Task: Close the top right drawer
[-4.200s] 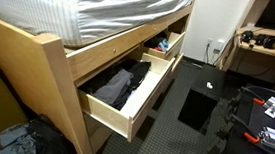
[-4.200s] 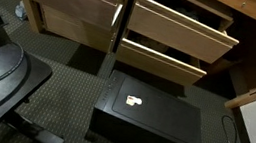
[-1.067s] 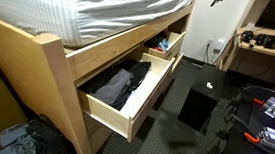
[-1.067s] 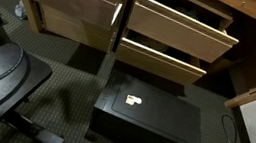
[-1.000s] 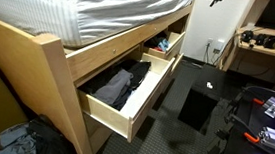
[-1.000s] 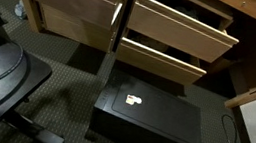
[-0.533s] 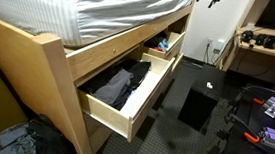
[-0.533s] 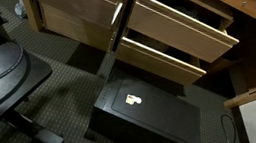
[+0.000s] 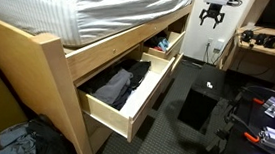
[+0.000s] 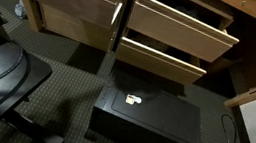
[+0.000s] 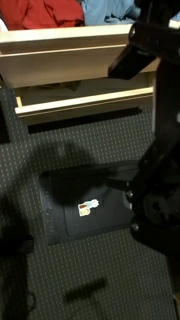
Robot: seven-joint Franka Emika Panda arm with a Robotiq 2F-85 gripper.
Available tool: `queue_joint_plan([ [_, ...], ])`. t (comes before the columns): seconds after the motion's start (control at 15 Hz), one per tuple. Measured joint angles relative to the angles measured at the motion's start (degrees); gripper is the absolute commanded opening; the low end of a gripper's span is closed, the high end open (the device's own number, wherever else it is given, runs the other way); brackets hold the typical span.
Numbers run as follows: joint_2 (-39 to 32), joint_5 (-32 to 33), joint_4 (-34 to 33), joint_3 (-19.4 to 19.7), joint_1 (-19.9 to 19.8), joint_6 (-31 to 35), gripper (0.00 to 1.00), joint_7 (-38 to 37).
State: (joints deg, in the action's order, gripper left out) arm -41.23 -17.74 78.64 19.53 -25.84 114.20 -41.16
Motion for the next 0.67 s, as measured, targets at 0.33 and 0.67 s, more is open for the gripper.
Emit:
queue_joint_plan([
  [0.33,-0.45,2.36,-1.40,0.02,0.68,-0.53,1.00,-0.35],
  [0.67,-12.07,5.20,-9.32,-1.49,-2.62,-5.44,1.00,10.43],
])
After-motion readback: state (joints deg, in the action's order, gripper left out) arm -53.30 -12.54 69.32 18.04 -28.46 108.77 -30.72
